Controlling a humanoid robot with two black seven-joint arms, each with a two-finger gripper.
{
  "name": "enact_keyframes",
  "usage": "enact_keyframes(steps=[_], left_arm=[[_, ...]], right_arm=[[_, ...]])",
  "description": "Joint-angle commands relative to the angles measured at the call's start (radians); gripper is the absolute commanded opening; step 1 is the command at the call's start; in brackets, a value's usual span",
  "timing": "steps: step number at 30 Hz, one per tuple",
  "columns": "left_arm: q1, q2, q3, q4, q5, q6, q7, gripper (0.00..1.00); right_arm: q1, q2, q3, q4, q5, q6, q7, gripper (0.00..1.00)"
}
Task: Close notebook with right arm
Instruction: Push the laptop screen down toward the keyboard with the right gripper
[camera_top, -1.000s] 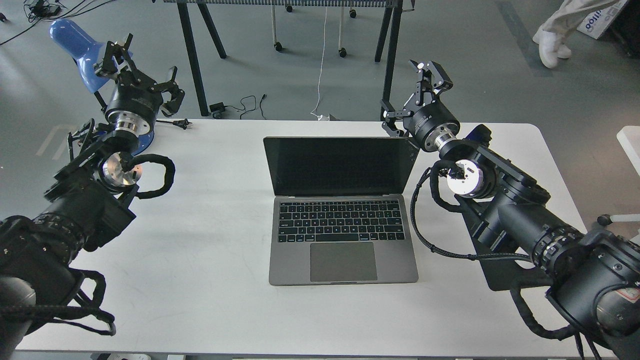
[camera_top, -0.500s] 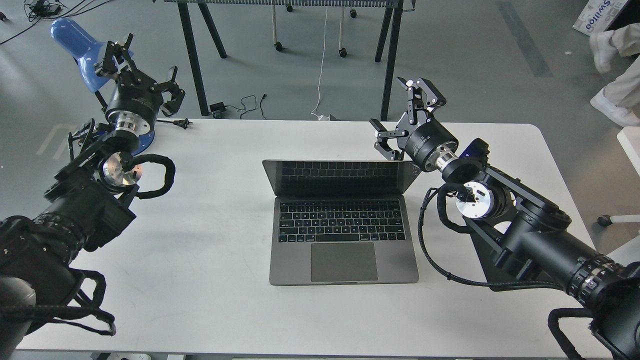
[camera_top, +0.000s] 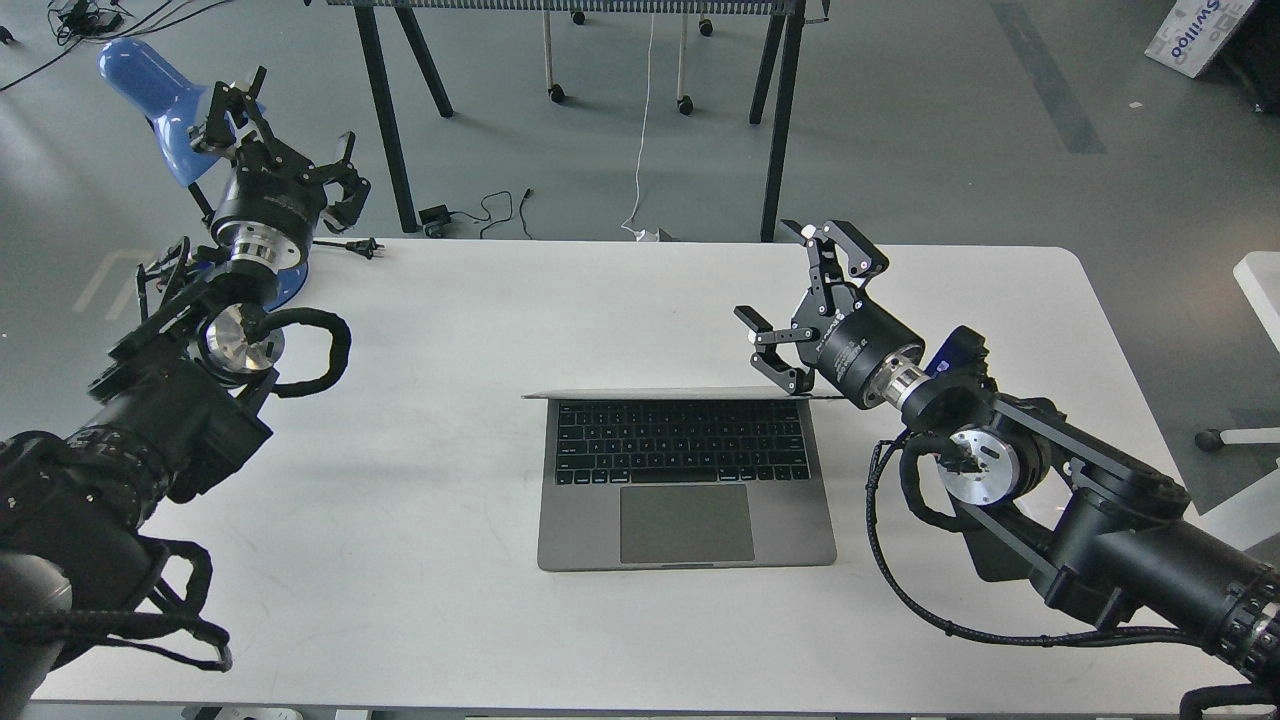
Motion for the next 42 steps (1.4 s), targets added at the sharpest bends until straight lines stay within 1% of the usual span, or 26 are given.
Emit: enact_keyframes(steps=[1, 10, 19, 25, 34, 38, 42], left_arm=[[0.000, 0.000, 0.000, 0.000, 0.000, 0.000, 0.000, 1.00], [0.000, 0.000, 0.000, 0.000, 0.000, 0.000, 0.000, 1.00], [0.000, 0.000, 0.000, 0.000, 0.000, 0.000, 0.000, 1.00], [0.000, 0.002, 0.000, 0.000, 0.000, 0.000, 0.000, 1.00], [0.000, 0.000, 0.000, 0.000, 0.000, 0.000, -0.001, 1.00], [0.000, 0.000, 0.000, 0.000, 0.000, 0.000, -0.001, 1.00], [0.000, 0.000, 0.000, 0.000, 0.000, 0.000, -0.001, 1.00]], right_arm=[[-0.034, -0.009, -0.017, 0.010, -0.010, 0.000, 0.002, 1.00], [-0.106, 0.004, -0.042, -0.014, -0.047, -0.012, 0.006, 1.00], [-0.127, 0.099, -0.121, -0.132, -0.082, -0.055, 0.011, 1.00], [-0.125, 0.117, -0.157, -0.137, -0.084, -0.097, 0.011, 1.00], [-0.116, 0.119, -0.160, -0.129, -0.082, -0.100, 0.011, 1.00], [-0.111, 0.102, -0.100, -0.087, -0.079, -0.092, 0.017, 1.00], [-0.110, 0.074, 0.073, -0.063, -0.079, -0.084, 0.015, 1.00]])
